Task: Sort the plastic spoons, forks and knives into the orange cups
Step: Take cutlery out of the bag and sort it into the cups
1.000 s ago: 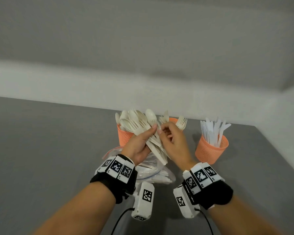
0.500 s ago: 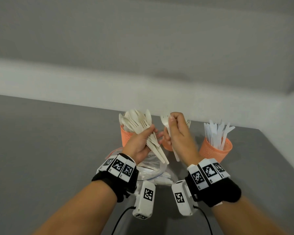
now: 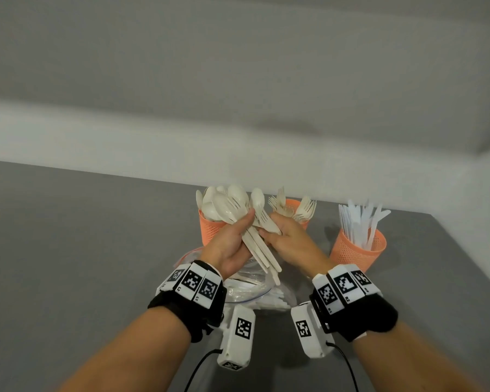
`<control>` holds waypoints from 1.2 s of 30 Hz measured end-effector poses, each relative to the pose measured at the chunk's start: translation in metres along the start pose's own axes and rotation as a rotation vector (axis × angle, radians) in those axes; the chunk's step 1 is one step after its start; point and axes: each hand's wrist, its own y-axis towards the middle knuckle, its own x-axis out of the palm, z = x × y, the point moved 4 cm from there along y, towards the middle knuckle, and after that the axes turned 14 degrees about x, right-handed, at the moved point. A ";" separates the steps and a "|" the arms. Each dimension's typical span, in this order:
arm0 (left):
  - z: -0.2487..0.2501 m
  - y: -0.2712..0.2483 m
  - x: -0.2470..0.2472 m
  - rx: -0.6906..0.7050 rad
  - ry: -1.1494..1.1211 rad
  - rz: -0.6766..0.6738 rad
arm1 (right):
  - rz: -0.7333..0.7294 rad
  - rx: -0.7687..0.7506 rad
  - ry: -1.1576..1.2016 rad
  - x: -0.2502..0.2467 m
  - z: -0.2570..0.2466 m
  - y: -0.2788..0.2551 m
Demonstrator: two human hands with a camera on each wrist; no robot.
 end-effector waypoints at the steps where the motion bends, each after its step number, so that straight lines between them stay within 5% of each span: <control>1: 0.002 0.002 -0.001 0.015 0.016 0.001 | -0.004 0.016 0.014 0.000 0.001 0.000; 7: 0.005 0.007 -0.006 0.058 0.111 0.074 | 0.055 0.022 0.084 -0.007 0.006 -0.002; 11: 0.002 0.006 -0.015 0.022 0.097 0.162 | -0.056 -0.136 -0.268 0.001 0.005 -0.007; 14: 0.004 0.004 -0.015 -0.014 0.042 0.146 | -0.134 -0.078 -0.155 0.002 0.003 -0.010; 18: 0.008 0.001 -0.006 -0.045 -0.040 0.036 | 0.043 -0.036 0.092 -0.003 0.001 -0.006; 25: 0.011 0.001 -0.001 0.021 -0.060 0.017 | 0.246 -0.212 0.011 0.005 -0.004 -0.014; 28: 0.013 0.003 0.002 0.034 -0.079 0.024 | 0.200 -0.229 0.118 0.005 -0.006 -0.016; 36: 0.008 0.002 0.000 -0.065 -0.103 0.032 | 0.161 -0.230 -0.080 0.000 -0.006 -0.013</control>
